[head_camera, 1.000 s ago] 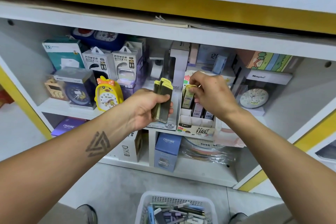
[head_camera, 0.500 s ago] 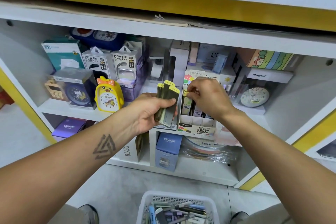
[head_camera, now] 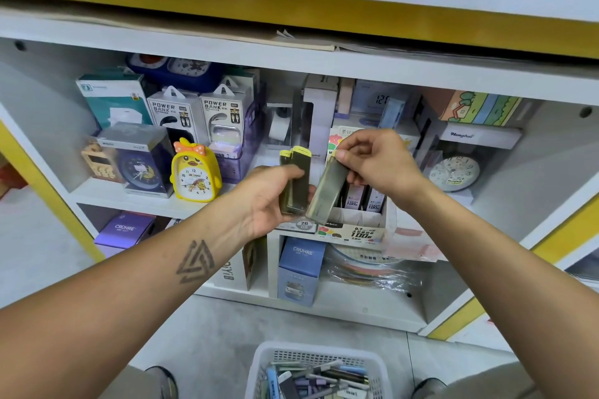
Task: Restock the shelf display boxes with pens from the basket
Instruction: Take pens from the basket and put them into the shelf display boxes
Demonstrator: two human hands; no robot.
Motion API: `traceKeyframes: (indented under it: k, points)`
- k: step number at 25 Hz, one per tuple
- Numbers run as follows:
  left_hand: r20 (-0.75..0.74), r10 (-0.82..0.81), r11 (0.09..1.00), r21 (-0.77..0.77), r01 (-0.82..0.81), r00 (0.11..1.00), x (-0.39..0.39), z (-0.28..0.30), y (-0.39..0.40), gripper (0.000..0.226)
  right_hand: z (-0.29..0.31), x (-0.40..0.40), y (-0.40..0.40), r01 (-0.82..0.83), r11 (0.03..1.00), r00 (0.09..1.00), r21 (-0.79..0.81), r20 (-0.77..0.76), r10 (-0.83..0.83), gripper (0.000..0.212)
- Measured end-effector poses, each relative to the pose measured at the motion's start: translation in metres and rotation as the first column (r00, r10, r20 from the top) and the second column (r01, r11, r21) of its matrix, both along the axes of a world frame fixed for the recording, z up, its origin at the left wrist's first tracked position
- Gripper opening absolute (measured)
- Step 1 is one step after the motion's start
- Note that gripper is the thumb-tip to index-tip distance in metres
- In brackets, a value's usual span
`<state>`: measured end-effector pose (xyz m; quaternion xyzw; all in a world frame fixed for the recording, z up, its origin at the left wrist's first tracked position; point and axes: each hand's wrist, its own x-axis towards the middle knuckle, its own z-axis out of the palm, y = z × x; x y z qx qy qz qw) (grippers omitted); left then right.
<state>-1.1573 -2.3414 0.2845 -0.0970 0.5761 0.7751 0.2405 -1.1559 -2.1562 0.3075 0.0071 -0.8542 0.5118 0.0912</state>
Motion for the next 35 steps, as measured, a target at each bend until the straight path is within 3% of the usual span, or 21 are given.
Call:
traceKeyframes:
  k: [3, 6, 10, 14, 18, 20, 23, 30, 35]
  points:
    - [0.019, 0.085, 0.996, -0.018, -0.084, 0.996, -0.007, -0.002, -0.005, 0.026, -0.001, -0.003, 0.013, 0.087, 0.977, 0.988, 0.195, -0.144, -0.059, 0.006]
    - [0.015, 0.090, 0.996, -0.021, -0.090, 0.996, -0.007, -0.004, -0.006, 0.023, -0.006, -0.002, 0.014, 0.086, 0.910, 0.976, 0.406, -0.218, 0.005, 0.007]
    - [0.015, 0.038, 0.999, -0.021, -0.038, 0.999, -0.005, -0.005, -0.002, 0.022, -0.004, 0.001, 0.009, 0.110, 0.878, 0.963, 0.466, -0.268, 0.021, 0.017]
    - [0.015, 0.033, 0.999, -0.007, -0.033, 0.999, -0.006, -0.007, 0.000, 0.022, 0.000, -0.001, 0.007, 0.182, 0.784, 0.948, 0.593, -0.318, 0.021, 0.022]
    - [0.015, 0.035, 0.999, -0.006, -0.035, 0.999, -0.007, -0.006, -0.001, 0.024, -0.002, -0.003, 0.007, 0.155, 0.767, 0.964, 0.623, -0.266, 0.021, 0.018]
    - [0.014, 0.029, 1.000, -0.006, -0.028, 0.999, -0.006, -0.005, 0.000, 0.025, -0.002, -0.004, 0.007, 0.105, 0.807, 0.980, 0.581, -0.197, 0.014, 0.013]
    - [0.011, 0.022, 1.000, -0.012, -0.022, 1.000, -0.004, -0.004, 0.000, 0.024, 0.000, -0.005, 0.010, -0.005, 0.869, 0.995, 0.495, -0.082, 0.052, 0.023]
    - [0.007, 0.017, 1.000, -0.016, -0.017, 1.000, -0.002, -0.003, 0.001, 0.024, -0.003, -0.005, 0.015, 0.087, 0.739, 0.964, 0.668, -0.243, 0.107, 0.022]
    - [-0.007, -0.014, 1.000, -0.005, 0.014, 1.000, -0.001, -0.002, 0.002, 0.023, -0.009, -0.004, 0.008, 0.052, 0.695, 0.965, 0.717, -0.216, 0.150, 0.013]
